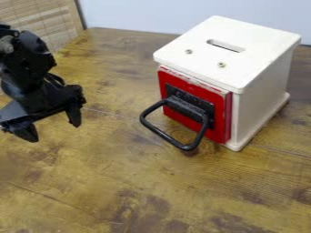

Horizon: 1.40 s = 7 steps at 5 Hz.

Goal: Close the drawer

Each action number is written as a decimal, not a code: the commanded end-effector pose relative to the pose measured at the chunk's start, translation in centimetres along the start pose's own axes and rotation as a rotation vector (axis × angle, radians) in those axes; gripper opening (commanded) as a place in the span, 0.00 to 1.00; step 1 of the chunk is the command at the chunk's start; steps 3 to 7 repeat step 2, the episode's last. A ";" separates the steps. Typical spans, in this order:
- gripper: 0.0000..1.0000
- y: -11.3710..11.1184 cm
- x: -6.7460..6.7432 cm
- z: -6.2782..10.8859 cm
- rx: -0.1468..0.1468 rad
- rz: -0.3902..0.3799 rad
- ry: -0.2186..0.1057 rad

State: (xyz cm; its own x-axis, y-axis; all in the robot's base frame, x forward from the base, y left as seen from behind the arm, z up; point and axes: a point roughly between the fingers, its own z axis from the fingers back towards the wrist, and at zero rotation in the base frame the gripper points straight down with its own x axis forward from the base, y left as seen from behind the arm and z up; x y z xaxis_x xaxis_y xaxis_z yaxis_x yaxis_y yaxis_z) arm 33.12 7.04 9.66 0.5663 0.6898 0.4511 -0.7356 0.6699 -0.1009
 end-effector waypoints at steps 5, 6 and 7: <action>1.00 -0.9 2.0 3.8 -0.065 -0.010 -0.093; 1.00 -0.9 2.0 3.8 -0.065 -0.010 -0.093; 1.00 -0.9 2.0 3.8 -0.065 -0.010 -0.093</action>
